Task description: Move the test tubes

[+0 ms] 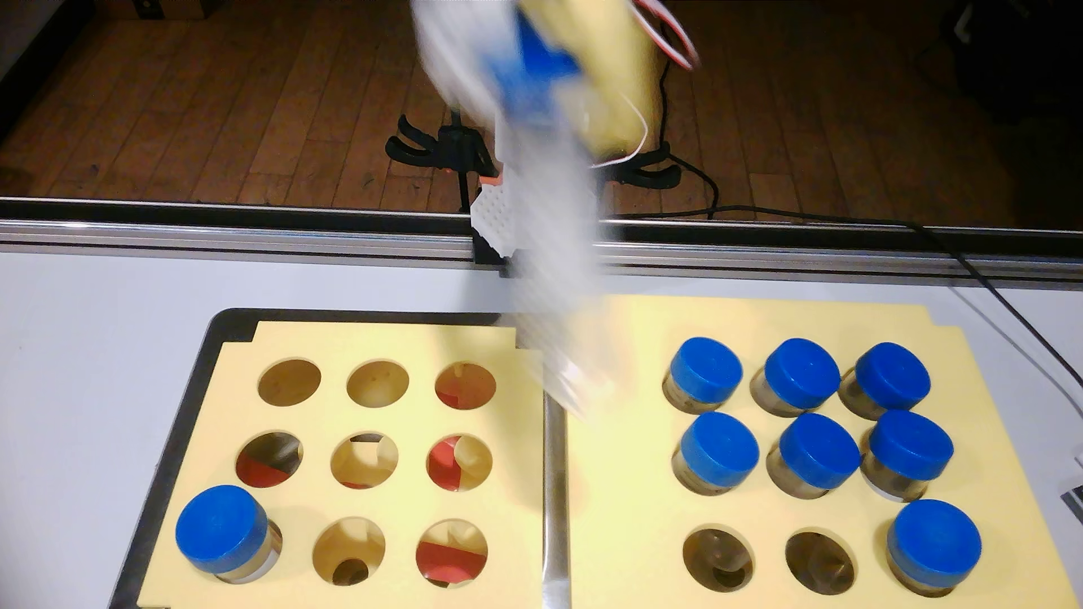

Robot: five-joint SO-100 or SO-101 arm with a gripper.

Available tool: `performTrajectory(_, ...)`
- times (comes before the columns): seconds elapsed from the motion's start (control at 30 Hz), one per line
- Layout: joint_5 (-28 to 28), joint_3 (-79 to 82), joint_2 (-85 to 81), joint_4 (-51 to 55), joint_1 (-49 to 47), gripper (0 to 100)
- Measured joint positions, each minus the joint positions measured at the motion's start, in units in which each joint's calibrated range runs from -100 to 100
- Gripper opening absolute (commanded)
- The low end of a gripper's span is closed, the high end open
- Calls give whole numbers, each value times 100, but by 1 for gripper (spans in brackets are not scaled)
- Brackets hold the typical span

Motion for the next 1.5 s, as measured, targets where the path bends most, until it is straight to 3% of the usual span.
performTrajectory(0.33,0,234,1237,-10,-1414,9)
performTrajectory(0.77,0,225,2119,-39,-1783,10)
performTrajectory(0.93,0,225,2492,-39,-1836,33)
performTrajectory(1.1,-26,215,2525,-48,-1880,36)
performTrajectory(1.27,0,187,2432,-48,-1432,35)
performTrajectory(1.5,0,468,831,-39,430,35)
